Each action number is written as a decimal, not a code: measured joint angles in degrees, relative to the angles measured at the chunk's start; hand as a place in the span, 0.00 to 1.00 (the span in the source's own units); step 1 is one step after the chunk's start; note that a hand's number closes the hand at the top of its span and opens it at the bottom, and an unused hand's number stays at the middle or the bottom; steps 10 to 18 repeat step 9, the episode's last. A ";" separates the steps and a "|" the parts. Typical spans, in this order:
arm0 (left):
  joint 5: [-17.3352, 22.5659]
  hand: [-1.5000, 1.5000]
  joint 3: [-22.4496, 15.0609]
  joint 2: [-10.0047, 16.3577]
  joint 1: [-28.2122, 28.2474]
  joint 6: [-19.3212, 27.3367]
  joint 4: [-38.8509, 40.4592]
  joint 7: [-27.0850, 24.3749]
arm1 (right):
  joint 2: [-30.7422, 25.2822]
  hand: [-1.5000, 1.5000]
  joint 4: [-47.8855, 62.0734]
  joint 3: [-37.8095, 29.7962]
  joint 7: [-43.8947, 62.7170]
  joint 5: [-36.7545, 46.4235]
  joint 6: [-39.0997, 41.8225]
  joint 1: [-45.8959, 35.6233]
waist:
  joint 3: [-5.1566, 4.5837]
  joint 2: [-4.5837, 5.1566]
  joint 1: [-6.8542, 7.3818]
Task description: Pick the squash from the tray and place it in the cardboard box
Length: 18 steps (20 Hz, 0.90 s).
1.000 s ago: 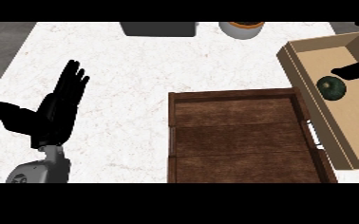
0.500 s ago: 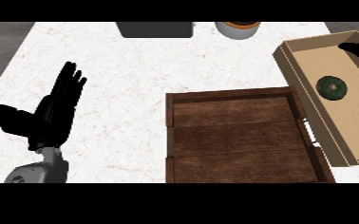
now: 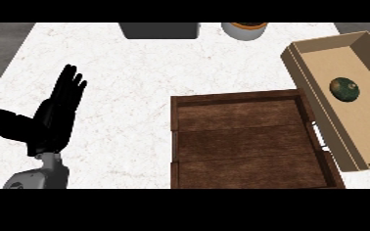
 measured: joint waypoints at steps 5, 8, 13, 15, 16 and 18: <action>0.39 0.50 0.60 0.39 -1.22 -0.20 0.89 0.32 | -1.56 0.00 -1.73 -2.67 -2.70 -6.21 2.13 5.78 | -0.01 0.03 0.01; -0.93 0.50 -0.93 -0.95 0.15 0.74 -0.28 -0.15 | -4.14 0.00 0.52 -3.52 -4.63 -8.94 2.94 7.24 | 0.00 0.06 0.20; -0.73 0.50 -0.62 -0.63 -0.15 0.62 -0.34 0.27 | -4.16 0.00 0.49 -3.61 -5.38 -9.92 2.92 8.05 | -0.02 0.06 0.20; -0.73 0.50 -0.62 -0.63 -0.15 0.62 -0.34 0.27 | -4.16 0.00 0.49 -3.61 -5.38 -9.92 2.92 8.05 | -0.02 0.06 0.20; -0.73 0.50 -0.62 -0.63 -0.15 0.62 -0.34 0.27 | -4.16 0.00 0.49 -3.61 -5.38 -9.92 2.92 8.05 | -0.02 0.06 0.20; -0.73 0.50 -0.62 -0.63 -0.15 0.62 -0.34 0.27 | -4.16 0.00 0.49 -3.61 -5.38 -9.92 2.92 8.05 | -0.02 0.06 0.20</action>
